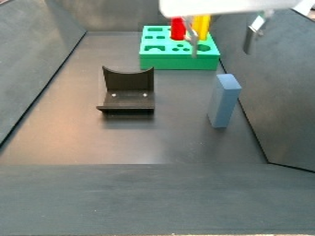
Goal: Pick up the rectangle object. Move up. Move to above the board. Insert the rectangle object.
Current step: Pick up the rectangle object.
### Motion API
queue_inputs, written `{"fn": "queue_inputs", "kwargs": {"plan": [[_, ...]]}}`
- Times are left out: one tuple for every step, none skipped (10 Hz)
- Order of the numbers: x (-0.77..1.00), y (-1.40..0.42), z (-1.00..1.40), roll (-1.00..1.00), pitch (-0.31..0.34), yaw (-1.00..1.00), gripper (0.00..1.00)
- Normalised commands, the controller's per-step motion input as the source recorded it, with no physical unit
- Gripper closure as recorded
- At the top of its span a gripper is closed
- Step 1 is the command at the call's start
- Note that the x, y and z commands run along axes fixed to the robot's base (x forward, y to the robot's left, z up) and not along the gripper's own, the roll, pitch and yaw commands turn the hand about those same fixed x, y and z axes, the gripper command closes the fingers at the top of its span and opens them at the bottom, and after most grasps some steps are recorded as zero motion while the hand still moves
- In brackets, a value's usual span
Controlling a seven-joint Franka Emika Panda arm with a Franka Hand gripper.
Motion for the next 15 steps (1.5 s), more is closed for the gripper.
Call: {"fn": "queue_inputs", "kwargs": {"plan": [[-0.46, 0.15, -0.33, 0.09, -0.003, 0.3, 0.0], [-0.38, 0.17, -0.35, 0.08, 0.0, 0.33, 0.0], [-0.28, 0.13, -0.35, 0.05, -0.001, 0.3, 0.0], [-0.16, 0.06, -0.39, 0.01, -0.02, 0.21, 0.0], [-0.02, 0.06, -0.59, 0.0, -0.027, 0.14, 0.0], [0.03, 0.0, -0.67, 0.0, -0.067, 0.0, 0.0], [0.0, 0.0, -0.6, -0.02, -0.129, -0.13, 0.0], [0.0, 0.0, -0.79, 0.0, -0.08, -0.15, 0.0], [-0.07, -0.04, -1.0, 0.1, 0.0, -0.11, 0.0], [0.0, 0.01, -0.24, 0.03, 0.004, 0.01, 0.0], [0.0, 0.0, 0.0, 0.01, 0.0, 0.0, 0.0], [0.0, 0.0, 0.0, 0.0, 0.0, 0.0, 0.0], [0.0, 0.0, 0.0, 0.0, 0.0, 0.0, 1.0], [0.0, 0.0, 0.0, 0.0, 0.0, 0.0, 1.0], [0.0, 0.0, 0.0, 0.0, 0.0, 0.0, 1.0]]}}
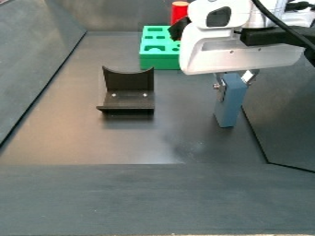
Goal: Pick up the rectangle object. Move up. Move to above the board. Insert the rectangle object.
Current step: Pick up the rectangle object, then move up.
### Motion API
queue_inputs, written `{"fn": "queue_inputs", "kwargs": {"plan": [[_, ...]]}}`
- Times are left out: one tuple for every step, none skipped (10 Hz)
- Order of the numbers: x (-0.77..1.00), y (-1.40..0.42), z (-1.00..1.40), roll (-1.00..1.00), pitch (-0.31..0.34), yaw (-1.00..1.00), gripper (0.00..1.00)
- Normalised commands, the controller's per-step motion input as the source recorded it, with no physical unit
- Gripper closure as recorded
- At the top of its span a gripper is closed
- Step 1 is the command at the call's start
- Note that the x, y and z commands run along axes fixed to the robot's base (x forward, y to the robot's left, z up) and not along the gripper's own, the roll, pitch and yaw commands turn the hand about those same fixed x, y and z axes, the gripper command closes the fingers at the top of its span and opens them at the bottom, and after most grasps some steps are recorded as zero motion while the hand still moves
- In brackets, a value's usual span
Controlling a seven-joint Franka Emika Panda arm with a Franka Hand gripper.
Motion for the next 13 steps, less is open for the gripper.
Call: {"fn": "queue_inputs", "kwargs": {"plan": [[0.0, 0.0, 0.0, 0.0, 0.0, 0.0, 1.0], [0.0, 0.0, 0.0, 0.0, 0.0, 0.0, 1.0], [0.0, 0.0, 0.0, 0.0, 0.0, 0.0, 1.0], [0.0, 0.0, 0.0, 0.0, 0.0, 0.0, 1.0], [0.0, 0.0, 0.0, 0.0, 0.0, 0.0, 1.0], [0.0, 0.0, 0.0, 0.0, 0.0, 0.0, 1.0], [0.0, 0.0, 0.0, 0.0, 0.0, 0.0, 1.0], [0.0, 0.0, 0.0, 0.0, 0.0, 0.0, 1.0], [0.0, 0.0, 0.83, 0.0, 0.0, 0.0, 1.0], [0.05, -0.06, 0.78, 0.01, 0.011, -0.04, 1.0], [0.04, -0.05, 0.68, 0.01, 0.033, -0.04, 1.0], [0.02, -0.03, 0.54, 0.03, 0.043, -0.03, 1.0], [0.0, -0.01, 0.33, 0.04, 0.056, -0.03, 1.0]]}}
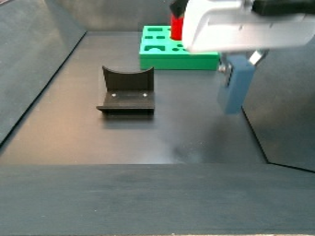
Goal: Pick up the rectangle object. Move up. Move to above the board. Insert the rectangle object.
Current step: Move up, then move to above the board.
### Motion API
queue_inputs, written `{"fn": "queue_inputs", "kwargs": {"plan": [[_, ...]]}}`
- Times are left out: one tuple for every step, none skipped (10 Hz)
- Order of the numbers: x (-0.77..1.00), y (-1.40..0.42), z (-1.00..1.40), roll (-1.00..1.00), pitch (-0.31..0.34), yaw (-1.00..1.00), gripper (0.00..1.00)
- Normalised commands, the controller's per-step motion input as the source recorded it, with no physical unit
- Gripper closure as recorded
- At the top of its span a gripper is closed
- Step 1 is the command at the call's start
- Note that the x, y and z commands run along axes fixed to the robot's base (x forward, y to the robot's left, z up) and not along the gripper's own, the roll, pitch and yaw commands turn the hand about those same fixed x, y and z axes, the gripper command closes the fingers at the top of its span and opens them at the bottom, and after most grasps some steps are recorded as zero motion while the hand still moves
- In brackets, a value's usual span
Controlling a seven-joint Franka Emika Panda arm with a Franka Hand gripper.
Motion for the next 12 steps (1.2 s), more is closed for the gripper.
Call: {"fn": "queue_inputs", "kwargs": {"plan": [[0.0, 0.01, 0.18, 0.06, 0.063, -0.02, 1.0], [-0.22, 0.05, 1.0, -0.07, -0.163, 0.06, 1.0], [-0.23, 0.05, 1.0, -0.07, -0.155, 0.05, 1.0], [-0.22, 0.04, 1.0, -0.06, -0.151, 0.04, 1.0], [-0.2, 0.04, 1.0, -0.05, -0.103, 0.01, 1.0], [-0.18, 0.04, 1.0, -0.02, -0.033, -0.02, 1.0], [-0.17, 0.04, 1.0, -0.01, 0.007, -0.03, 1.0], [-0.16, 0.04, 1.0, 0.01, 0.02, -0.03, 1.0], [-0.15, 0.04, 1.0, 0.02, 0.025, -0.02, 1.0], [-0.13, 0.04, 1.0, 0.03, 0.032, -0.01, 1.0], [-0.12, 0.03, 1.0, 0.03, 0.04, -0.01, 1.0], [-0.1, 0.03, 1.0, 0.03, 0.051, 0.0, 1.0]]}}
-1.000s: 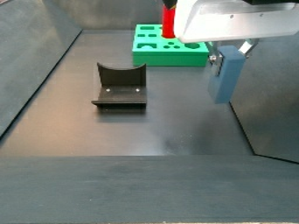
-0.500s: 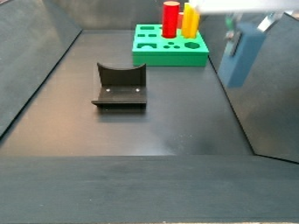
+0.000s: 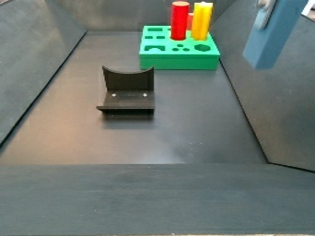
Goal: Pick up the rectangle object. Move up. Move to above the board. Insert the rectangle object.
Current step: Move to above the board.
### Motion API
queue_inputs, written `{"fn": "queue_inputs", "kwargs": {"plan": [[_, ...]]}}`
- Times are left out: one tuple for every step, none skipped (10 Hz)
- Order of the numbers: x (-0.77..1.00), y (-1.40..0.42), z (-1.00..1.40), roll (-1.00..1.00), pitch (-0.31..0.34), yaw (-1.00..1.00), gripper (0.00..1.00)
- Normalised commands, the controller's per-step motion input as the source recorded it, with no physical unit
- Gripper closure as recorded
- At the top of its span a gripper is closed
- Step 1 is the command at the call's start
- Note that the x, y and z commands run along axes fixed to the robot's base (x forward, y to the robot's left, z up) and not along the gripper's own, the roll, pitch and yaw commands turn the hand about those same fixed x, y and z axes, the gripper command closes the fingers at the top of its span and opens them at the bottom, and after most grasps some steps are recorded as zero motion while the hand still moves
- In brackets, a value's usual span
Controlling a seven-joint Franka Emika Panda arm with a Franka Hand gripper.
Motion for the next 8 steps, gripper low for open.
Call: {"fn": "queue_inputs", "kwargs": {"plan": [[-0.07, 0.03, 0.87, 0.03, 0.063, 0.0, 1.0], [-0.03, 0.03, 0.67, 0.03, 0.071, 0.01, 1.0], [-0.02, 0.02, 0.56, 0.04, 0.077, 0.01, 1.0], [-0.01, 0.01, 0.35, 0.04, 0.081, 0.01, 1.0], [0.0, 0.0, 0.2, 0.04, 0.082, 0.01, 1.0], [0.4, -1.0, 0.15, 0.16, 0.33, -0.72, 1.0], [0.4, -1.0, 0.15, 0.15, 0.325, -0.66, 1.0], [0.41, -1.0, 0.15, 0.09, 0.298, -0.43, 1.0]]}}
